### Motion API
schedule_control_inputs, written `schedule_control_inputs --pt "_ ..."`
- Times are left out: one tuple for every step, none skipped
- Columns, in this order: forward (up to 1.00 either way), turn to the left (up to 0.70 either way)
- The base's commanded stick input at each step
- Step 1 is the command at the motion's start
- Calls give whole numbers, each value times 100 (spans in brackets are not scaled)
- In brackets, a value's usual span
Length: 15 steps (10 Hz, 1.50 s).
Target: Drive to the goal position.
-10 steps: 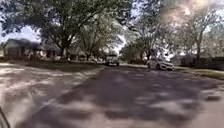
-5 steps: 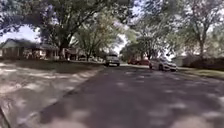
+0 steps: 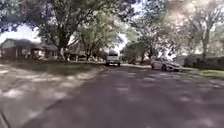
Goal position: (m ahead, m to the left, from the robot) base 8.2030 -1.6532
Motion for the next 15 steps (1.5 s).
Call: schedule_control_inputs --pt "100 0" --pt "100 0" --pt "100 0" --pt "100 0" --pt "100 0" --pt "100 0" --pt "100 0" --pt "100 0" --pt "100 0" --pt "100 0" --pt "100 0" --pt "100 0" --pt "100 0" --pt "100 0" --pt "100 0"
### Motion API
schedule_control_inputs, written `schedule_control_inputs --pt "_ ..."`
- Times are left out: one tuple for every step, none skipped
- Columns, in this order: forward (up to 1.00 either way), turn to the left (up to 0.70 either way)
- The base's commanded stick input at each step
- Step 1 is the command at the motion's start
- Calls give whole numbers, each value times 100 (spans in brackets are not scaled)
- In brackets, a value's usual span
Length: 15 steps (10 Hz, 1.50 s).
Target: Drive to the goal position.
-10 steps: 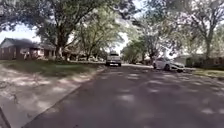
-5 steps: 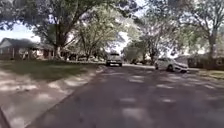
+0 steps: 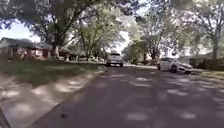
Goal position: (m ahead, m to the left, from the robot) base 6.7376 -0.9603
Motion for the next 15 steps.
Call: schedule_control_inputs --pt "100 0" --pt "100 0" --pt "100 -17" --pt "100 -26" --pt "100 -28" --pt "100 -17" --pt "100 -5" --pt "100 0" --pt "100 0" --pt "100 0" --pt "100 0" --pt "100 0" --pt "100 -26" --pt "100 0" --pt "100 0"
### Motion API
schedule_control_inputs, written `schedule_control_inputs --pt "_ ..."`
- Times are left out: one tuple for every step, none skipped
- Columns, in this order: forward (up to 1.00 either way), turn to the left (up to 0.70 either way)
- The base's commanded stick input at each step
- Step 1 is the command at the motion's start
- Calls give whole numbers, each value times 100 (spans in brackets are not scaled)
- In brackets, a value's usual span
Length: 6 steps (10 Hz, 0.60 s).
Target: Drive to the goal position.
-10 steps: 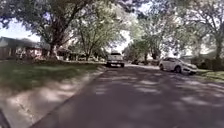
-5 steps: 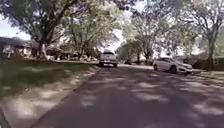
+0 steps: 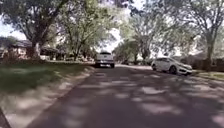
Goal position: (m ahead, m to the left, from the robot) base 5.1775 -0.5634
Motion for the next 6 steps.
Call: schedule_control_inputs --pt "100 0" --pt "100 0" --pt "100 0" --pt "100 0" --pt "100 0" --pt "100 0"
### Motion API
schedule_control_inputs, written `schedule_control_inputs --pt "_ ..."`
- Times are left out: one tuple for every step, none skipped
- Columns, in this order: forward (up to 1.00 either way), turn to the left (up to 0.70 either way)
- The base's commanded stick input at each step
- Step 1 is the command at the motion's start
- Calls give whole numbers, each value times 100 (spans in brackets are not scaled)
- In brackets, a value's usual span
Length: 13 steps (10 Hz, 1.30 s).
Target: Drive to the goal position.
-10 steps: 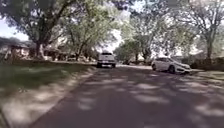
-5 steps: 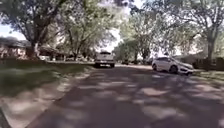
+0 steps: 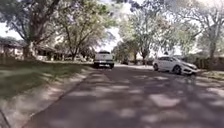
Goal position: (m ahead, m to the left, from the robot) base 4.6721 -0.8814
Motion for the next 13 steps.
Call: schedule_control_inputs --pt "100 0" --pt "100 0" --pt "100 0" --pt "100 0" --pt "100 0" --pt "100 0" --pt "100 0" --pt "100 0" --pt "100 0" --pt "100 0" --pt "100 0" --pt "100 0" --pt "100 0"
